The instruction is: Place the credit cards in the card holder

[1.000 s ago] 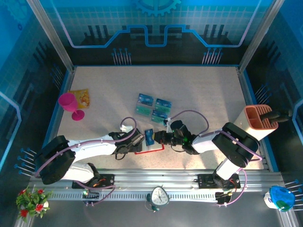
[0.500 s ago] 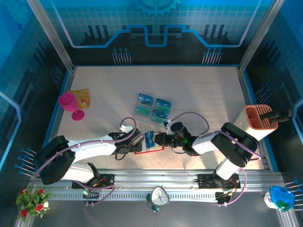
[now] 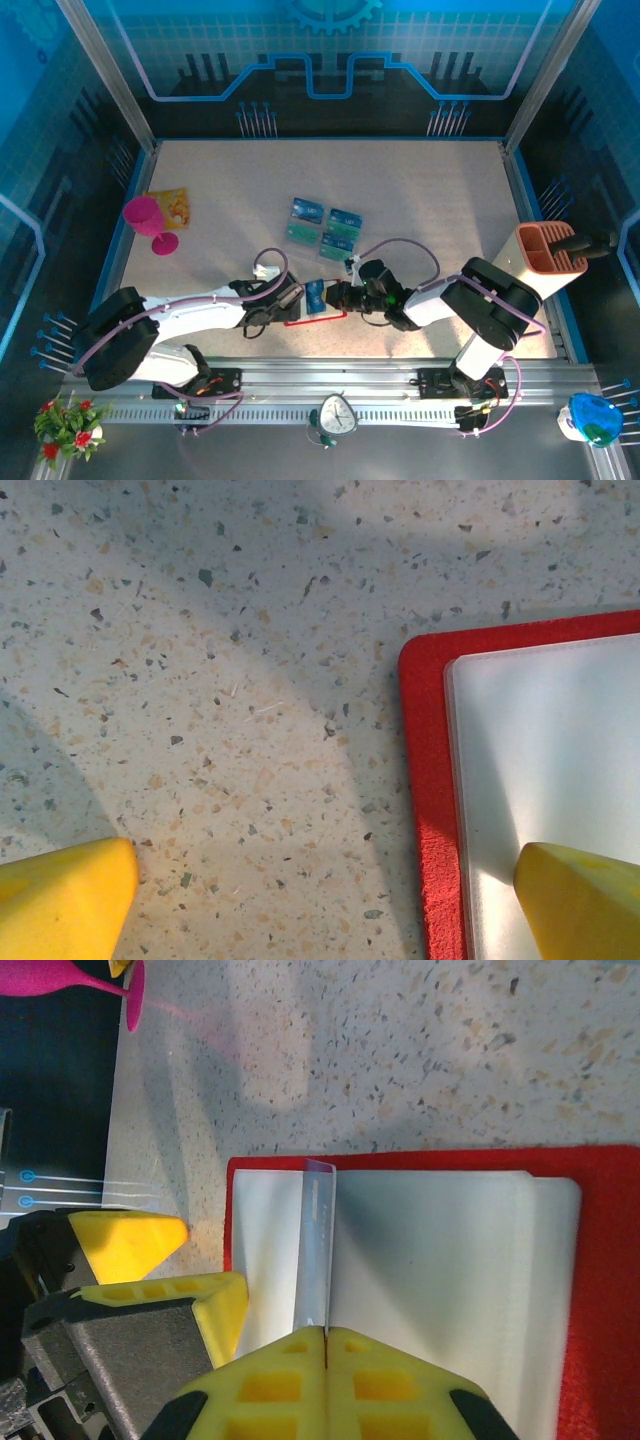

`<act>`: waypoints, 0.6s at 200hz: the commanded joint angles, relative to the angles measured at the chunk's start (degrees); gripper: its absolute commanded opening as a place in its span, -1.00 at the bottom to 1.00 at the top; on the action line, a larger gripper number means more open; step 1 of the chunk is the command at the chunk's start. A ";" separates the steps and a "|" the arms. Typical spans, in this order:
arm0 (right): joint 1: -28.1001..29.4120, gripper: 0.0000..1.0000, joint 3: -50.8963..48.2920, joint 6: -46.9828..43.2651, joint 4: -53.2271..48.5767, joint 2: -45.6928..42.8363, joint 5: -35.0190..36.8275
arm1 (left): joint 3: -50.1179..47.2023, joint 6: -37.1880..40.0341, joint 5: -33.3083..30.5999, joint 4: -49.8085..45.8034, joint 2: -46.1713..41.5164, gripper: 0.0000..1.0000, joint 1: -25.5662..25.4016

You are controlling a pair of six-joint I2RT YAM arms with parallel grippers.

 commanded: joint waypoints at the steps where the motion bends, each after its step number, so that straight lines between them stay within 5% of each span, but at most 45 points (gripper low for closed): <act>1: 0.99 -1.00 -1.00 0.41 0.66 1.15 0.16 | -1.83 0.15 -0.77 -2.88 0.31 0.96 -0.25; 120: 0.13 -1.00 -1.03 -0.09 -1.45 -1.28 0.92 | 3.16 4.59 2.23 -1.44 -2.04 0.97 -0.59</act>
